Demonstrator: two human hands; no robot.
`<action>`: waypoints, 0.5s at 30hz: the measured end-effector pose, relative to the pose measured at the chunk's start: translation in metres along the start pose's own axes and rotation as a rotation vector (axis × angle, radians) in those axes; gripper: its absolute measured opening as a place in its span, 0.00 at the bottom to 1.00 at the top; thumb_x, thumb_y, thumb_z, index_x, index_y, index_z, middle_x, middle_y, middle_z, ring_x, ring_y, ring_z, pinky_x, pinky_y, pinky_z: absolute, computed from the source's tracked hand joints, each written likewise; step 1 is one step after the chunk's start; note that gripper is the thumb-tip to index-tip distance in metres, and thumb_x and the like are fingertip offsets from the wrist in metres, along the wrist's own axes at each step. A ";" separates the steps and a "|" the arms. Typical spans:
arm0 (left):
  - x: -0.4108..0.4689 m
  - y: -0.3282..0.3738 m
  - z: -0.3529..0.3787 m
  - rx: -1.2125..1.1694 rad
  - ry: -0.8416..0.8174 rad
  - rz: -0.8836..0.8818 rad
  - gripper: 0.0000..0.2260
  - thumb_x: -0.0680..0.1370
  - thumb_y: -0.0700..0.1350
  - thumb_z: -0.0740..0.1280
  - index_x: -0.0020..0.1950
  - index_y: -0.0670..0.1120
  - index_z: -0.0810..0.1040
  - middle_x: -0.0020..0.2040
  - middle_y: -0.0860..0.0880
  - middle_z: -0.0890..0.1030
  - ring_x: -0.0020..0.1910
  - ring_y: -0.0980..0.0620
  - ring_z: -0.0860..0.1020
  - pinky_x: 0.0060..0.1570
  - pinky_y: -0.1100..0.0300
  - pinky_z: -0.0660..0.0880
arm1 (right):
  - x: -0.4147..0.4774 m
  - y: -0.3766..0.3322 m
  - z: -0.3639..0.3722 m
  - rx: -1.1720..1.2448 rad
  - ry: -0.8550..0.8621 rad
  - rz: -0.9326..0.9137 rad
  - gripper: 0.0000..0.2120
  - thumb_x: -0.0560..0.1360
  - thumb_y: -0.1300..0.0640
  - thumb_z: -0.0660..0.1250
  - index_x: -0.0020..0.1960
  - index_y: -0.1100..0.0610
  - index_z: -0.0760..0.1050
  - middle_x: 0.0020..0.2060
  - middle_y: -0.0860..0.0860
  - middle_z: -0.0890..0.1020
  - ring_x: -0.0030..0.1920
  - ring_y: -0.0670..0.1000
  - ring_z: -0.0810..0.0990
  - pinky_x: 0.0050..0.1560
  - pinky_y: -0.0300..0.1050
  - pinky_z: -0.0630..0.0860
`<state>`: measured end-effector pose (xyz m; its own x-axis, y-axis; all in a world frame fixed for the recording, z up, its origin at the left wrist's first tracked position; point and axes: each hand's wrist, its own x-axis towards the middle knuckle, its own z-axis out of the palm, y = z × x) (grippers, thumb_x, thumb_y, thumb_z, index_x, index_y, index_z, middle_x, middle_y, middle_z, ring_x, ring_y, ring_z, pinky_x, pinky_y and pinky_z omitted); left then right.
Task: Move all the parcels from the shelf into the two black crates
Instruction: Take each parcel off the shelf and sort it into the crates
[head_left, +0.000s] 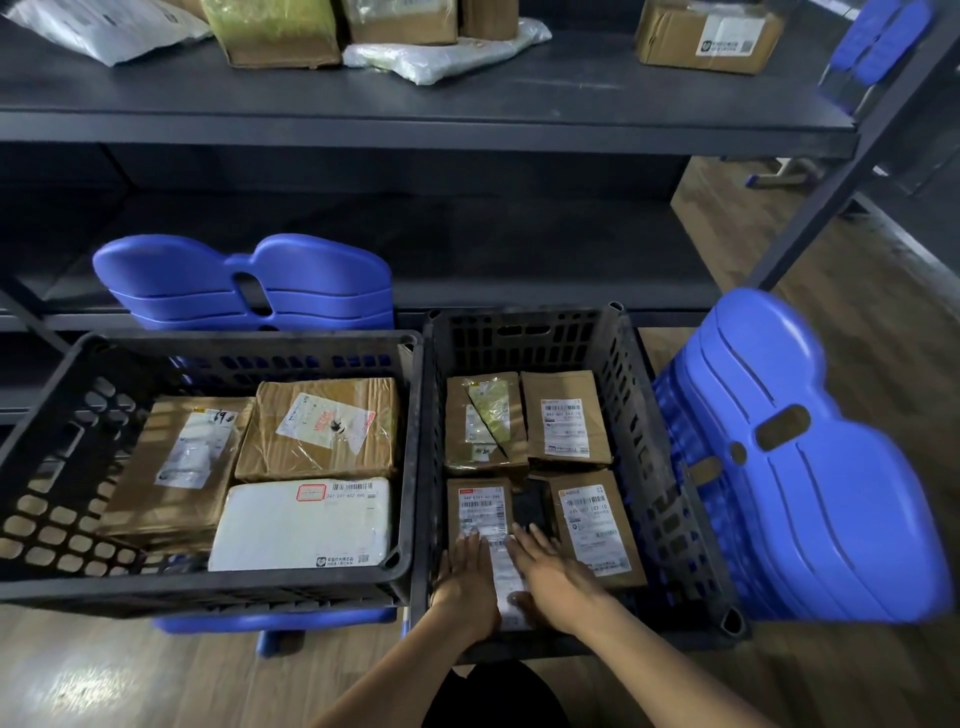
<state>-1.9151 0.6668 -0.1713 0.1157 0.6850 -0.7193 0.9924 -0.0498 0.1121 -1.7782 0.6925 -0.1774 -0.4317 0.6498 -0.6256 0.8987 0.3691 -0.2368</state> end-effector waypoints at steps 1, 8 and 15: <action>-0.001 0.001 -0.002 -0.002 0.034 0.009 0.34 0.81 0.43 0.55 0.77 0.38 0.36 0.78 0.41 0.37 0.77 0.44 0.36 0.76 0.50 0.40 | -0.002 0.000 -0.001 0.033 0.033 0.002 0.32 0.82 0.50 0.56 0.79 0.57 0.44 0.78 0.51 0.41 0.77 0.53 0.39 0.77 0.50 0.46; -0.033 -0.002 -0.026 -0.038 0.149 0.050 0.32 0.82 0.46 0.54 0.77 0.38 0.38 0.79 0.43 0.40 0.78 0.46 0.39 0.77 0.52 0.44 | -0.025 -0.013 -0.032 0.102 0.119 0.047 0.33 0.81 0.49 0.59 0.79 0.54 0.44 0.78 0.48 0.43 0.77 0.51 0.40 0.76 0.50 0.51; -0.072 -0.018 -0.058 0.019 0.196 0.031 0.31 0.82 0.50 0.52 0.78 0.38 0.42 0.79 0.42 0.45 0.78 0.44 0.43 0.76 0.51 0.43 | -0.050 -0.032 -0.068 0.040 0.086 0.053 0.33 0.81 0.48 0.56 0.79 0.56 0.42 0.78 0.50 0.43 0.77 0.51 0.40 0.77 0.50 0.47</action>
<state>-1.9434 0.6608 -0.0818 0.1374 0.8114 -0.5682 0.9894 -0.0851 0.1179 -1.7907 0.6929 -0.0879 -0.3870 0.7230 -0.5724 0.9221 0.3069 -0.2358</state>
